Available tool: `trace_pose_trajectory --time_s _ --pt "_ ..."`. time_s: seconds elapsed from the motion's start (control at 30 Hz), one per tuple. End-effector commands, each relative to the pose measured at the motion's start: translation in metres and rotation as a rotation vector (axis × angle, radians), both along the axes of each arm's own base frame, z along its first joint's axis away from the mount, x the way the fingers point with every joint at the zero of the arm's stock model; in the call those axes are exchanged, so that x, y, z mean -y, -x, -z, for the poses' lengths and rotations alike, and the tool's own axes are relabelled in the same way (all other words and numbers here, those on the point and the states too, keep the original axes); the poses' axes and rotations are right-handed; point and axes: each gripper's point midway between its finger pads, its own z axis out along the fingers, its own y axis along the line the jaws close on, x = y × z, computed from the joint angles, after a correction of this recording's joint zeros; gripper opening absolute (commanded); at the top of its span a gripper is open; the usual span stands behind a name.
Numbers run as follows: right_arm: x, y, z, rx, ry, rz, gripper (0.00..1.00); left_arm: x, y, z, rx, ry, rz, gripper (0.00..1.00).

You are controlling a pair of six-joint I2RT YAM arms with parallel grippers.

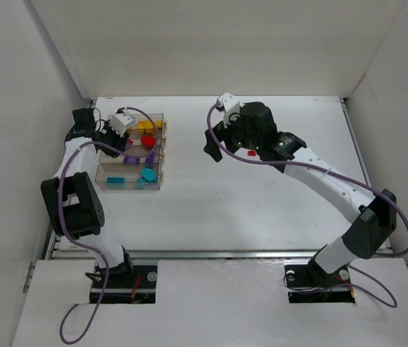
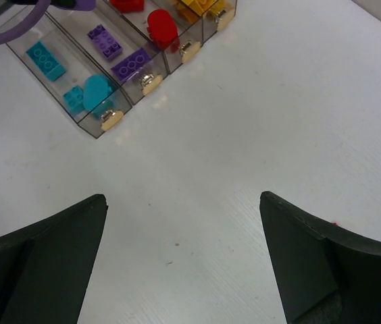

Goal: Sort the legos into containers by color

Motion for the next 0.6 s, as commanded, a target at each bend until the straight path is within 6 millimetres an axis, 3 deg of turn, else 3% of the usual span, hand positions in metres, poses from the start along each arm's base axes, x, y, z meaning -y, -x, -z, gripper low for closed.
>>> trace_pose_trajectory --time_s 0.0,0.17,0.27,0.3,0.37,0.47,0.57 --pt "0.005 -0.008 -0.014 0.017 -0.025 0.043 1.00 -0.005 0.000 0.008 -0.023 -0.028 0.016 0.20" --pt "0.009 -0.013 -0.018 0.027 -0.028 0.062 1.00 -0.005 0.011 0.025 -0.081 -0.041 0.035 0.47" --pt "0.012 -0.022 -0.019 -0.009 -0.063 0.107 1.00 0.000 0.010 0.021 -0.091 -0.016 0.050 0.55" --pt "0.021 -0.029 -0.019 -0.021 -0.076 0.139 1.00 0.000 0.010 0.019 -0.091 -0.016 0.050 0.60" --pt "0.032 -0.039 -0.023 -0.047 -0.120 0.202 1.00 0.001 0.010 0.018 -0.089 -0.009 0.055 0.61" --pt "0.063 -0.058 -0.016 -0.054 -0.087 0.387 1.00 -0.001 0.008 0.010 -0.070 0.004 0.043 0.61" --pt "0.107 -0.073 0.001 -0.054 0.023 0.603 1.00 0.006 0.002 -0.012 -0.023 0.041 0.047 0.61"
